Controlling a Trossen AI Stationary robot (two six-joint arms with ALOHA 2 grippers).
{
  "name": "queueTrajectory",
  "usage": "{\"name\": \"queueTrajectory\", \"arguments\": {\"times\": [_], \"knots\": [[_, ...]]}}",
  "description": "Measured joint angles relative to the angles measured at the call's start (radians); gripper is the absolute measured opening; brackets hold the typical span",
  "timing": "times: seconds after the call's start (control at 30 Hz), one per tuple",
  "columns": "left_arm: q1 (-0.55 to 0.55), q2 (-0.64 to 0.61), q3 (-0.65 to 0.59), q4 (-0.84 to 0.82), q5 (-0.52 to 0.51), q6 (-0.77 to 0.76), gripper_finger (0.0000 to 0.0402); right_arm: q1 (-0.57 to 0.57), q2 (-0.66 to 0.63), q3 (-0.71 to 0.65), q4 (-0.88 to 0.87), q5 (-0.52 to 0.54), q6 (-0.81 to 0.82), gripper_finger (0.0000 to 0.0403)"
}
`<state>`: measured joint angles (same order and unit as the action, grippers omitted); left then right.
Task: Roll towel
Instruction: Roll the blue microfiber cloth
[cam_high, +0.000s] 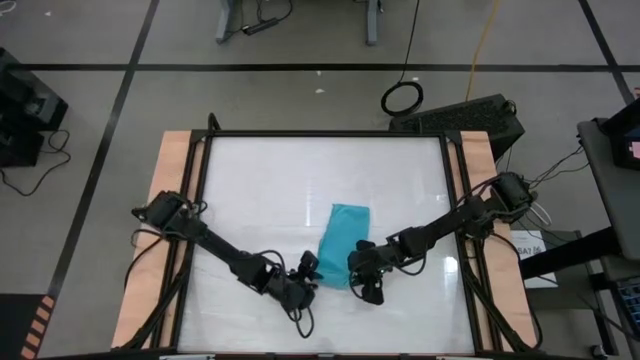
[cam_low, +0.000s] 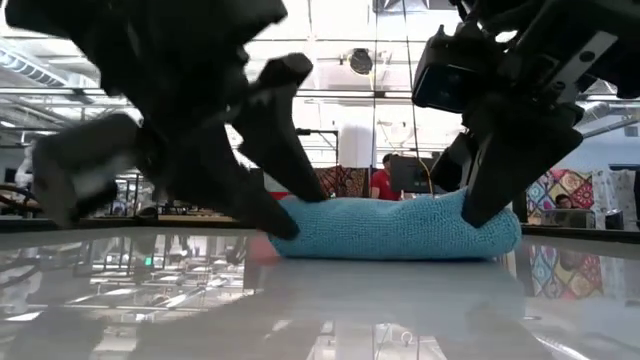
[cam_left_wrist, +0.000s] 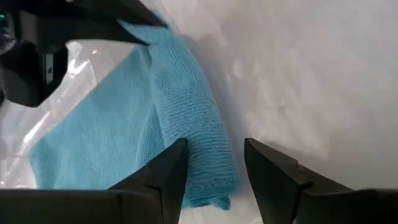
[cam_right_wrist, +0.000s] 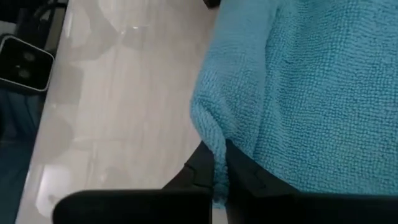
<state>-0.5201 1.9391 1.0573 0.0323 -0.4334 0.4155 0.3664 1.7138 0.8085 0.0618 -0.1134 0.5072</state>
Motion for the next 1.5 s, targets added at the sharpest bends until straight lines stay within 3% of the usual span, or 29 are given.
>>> {"name": "queueTrajectory", "arguments": {"times": [0.37,0.5,0.7,0.87,1.0,1.13,1.27,1.37,1.5], "knots": [[0.032,0.063,0.003,0.023,-0.025,-0.033,0.0166,0.0,-0.001,0.0,0.069,-0.07,0.032,0.0004],[0.049,0.065,0.003,0.025,-0.01,-0.04,0.0132,-0.001,-0.001,0.0,0.073,-0.076,0.032,0.0004],[0.072,0.065,0.002,0.019,0.083,0.02,0.0019,0.0,-0.001,0.001,0.068,-0.086,0.024,0.0004],[0.096,0.064,0.001,0.048,0.189,0.046,0.0021,0.005,-0.001,0.002,0.057,-0.122,0.005,0.0008],[0.134,0.065,0.005,0.062,0.365,0.021,0.0018,0.027,-0.001,0.002,0.046,-0.12,-0.052,0.0057],[0.181,0.066,0.014,0.061,0.566,-0.072,0.0017,0.061,-0.012,0.002,-0.015,-0.037,-0.109,0.0143],[0.229,0.069,0.051,0.002,0.693,-0.2,0.0017,0.109,-0.043,0.002,-0.097,0.086,-0.161,0.0212],[0.259,0.07,0.083,-0.066,0.786,-0.262,0.0016,0.159,-0.078,0.002,-0.143,0.199,-0.215,0.0233],[0.291,0.072,0.128,-0.132,0.875,-0.314,0.0016,0.236,-0.107,0.002,-0.154,0.36,-0.297,0.0232]]}}
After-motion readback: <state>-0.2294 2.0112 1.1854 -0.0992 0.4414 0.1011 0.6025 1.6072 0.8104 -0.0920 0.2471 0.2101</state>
